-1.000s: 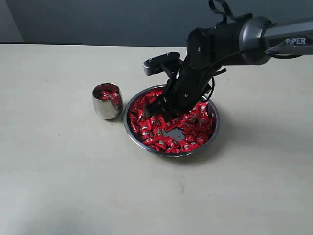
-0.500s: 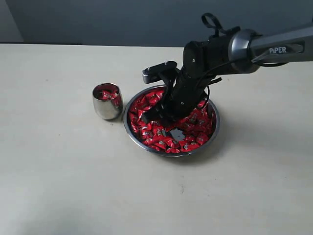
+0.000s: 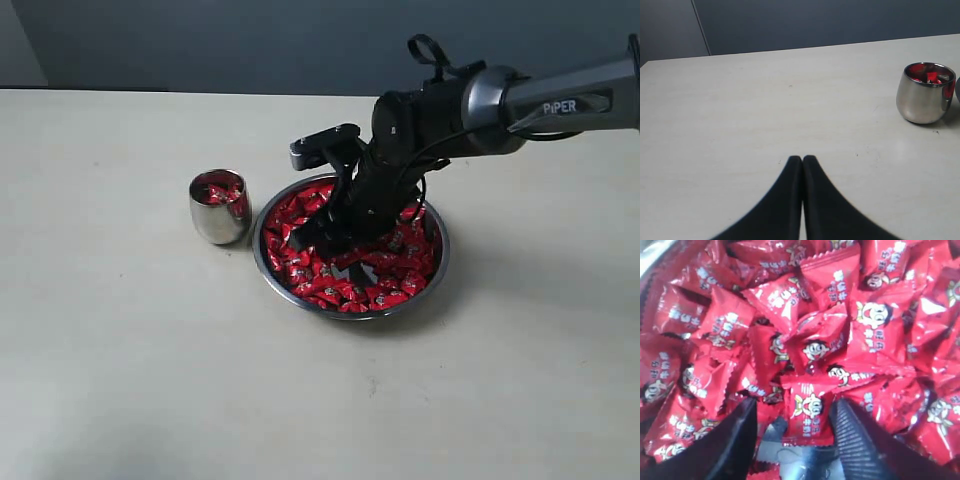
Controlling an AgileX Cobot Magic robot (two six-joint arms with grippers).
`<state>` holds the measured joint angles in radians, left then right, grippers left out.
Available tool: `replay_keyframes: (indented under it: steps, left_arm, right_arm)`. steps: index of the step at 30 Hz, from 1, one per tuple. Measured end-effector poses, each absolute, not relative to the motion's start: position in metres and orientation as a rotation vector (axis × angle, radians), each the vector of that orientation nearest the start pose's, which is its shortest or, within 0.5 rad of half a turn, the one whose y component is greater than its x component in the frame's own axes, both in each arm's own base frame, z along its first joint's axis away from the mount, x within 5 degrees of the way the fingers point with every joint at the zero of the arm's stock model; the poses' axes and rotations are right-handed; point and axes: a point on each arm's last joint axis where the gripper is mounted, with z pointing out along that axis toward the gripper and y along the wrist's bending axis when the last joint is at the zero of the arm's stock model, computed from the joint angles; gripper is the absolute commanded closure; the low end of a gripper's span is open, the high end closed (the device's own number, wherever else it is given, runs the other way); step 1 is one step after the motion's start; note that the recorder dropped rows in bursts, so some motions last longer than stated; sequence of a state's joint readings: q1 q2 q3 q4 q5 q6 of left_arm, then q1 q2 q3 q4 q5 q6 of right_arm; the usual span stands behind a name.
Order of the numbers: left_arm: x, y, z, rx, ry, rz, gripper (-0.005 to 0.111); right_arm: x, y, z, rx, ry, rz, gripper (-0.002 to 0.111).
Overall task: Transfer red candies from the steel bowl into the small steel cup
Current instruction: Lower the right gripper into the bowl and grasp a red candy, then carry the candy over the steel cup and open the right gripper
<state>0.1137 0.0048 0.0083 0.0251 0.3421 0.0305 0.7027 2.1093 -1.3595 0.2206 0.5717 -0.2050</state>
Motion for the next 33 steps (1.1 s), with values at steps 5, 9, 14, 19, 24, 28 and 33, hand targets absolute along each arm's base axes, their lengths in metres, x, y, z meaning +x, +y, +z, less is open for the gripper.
replay_keyframes:
  steps: [5, 9, 14, 19, 24, 28, 33]
  left_arm:
    - [0.054, 0.007, 0.179, -0.061, 1.84, 0.125, 0.106]
    - [0.054, 0.007, 0.179, -0.061, 1.84, 0.125, 0.106]
    - [0.054, 0.007, 0.179, -0.061, 1.84, 0.125, 0.106]
    - [0.054, 0.007, 0.179, -0.061, 1.84, 0.125, 0.106]
    - [0.054, 0.007, 0.179, -0.061, 1.84, 0.125, 0.106]
    - [0.054, 0.007, 0.179, -0.061, 1.84, 0.125, 0.106]
    - [0.054, 0.007, 0.179, -0.061, 1.84, 0.125, 0.106]
  right_arm:
    - [0.314, 0.28, 0.114, -1.03, 2.657, 0.318, 0.077]
    - [0.314, 0.28, 0.112, -1.031, 2.661, 0.316, 0.095]
    - [0.314, 0.28, 0.112, -1.031, 2.661, 0.316, 0.096]
    - [0.312, 0.279, 0.124, -1.038, 2.655, 0.322, 0.096]
    - [0.309, 0.277, 0.147, -1.042, 2.632, 0.338, 0.096]
    - [0.306, 0.275, 0.166, -1.039, 2.604, 0.352, 0.096]
    - [0.304, 0.275, 0.193, -0.994, 2.555, 0.41, 0.096]
